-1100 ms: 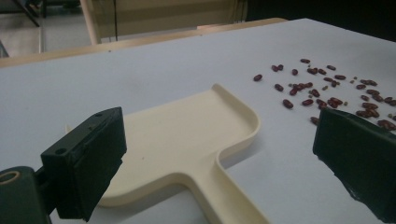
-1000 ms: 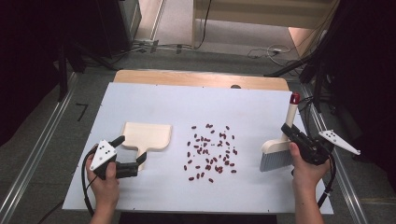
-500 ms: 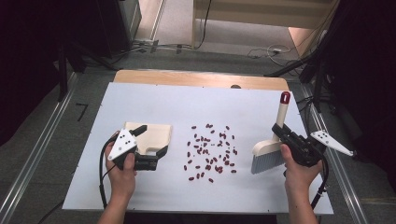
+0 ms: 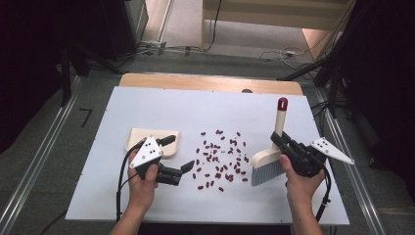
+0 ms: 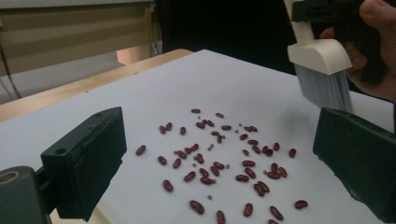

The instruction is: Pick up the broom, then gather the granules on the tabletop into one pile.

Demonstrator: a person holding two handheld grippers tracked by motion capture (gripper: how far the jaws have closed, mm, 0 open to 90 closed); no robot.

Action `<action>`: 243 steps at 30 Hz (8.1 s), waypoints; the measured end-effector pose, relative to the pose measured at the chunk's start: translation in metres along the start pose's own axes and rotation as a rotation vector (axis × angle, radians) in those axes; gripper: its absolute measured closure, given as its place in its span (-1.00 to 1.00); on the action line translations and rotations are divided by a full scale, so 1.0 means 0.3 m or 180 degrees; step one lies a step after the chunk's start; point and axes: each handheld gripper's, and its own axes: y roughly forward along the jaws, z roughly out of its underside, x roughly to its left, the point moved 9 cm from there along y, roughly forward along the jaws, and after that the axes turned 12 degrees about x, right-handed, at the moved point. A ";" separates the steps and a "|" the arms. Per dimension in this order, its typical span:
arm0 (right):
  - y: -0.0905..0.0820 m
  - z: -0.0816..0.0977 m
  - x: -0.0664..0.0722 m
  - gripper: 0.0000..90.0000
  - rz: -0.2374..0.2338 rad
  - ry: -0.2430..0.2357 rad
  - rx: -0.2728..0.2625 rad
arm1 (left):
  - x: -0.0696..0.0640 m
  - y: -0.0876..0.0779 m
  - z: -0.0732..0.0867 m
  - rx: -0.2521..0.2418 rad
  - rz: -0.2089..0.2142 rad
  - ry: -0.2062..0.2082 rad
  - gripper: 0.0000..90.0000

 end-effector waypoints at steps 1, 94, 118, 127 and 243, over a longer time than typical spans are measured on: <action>0.000 0.000 0.000 0.54 0.0000 0.0000 0.0000 | -0.008 0.004 0.000 0.0010 0.0019 0.0020 -0.93; 0.079 0.036 0.241 -0.08 -0.0920 -0.1113 0.0809 | -0.110 0.042 0.004 0.0437 0.0540 -0.0015 0.52; 0.075 0.183 0.354 -0.21 -0.1731 -0.1797 0.1529 | -0.201 0.011 0.036 0.0552 0.1242 0.0685 0.52; 0.078 0.251 0.415 -0.02 -0.1928 -0.2107 0.1767 | -0.224 0.011 0.049 0.0617 0.1465 0.0710 0.52; 0.087 0.089 -0.175 0.45 0.0413 -0.0452 0.1220 | 0.301 -0.206 0.324 -0.0015 -0.0338 -0.0649 -1.00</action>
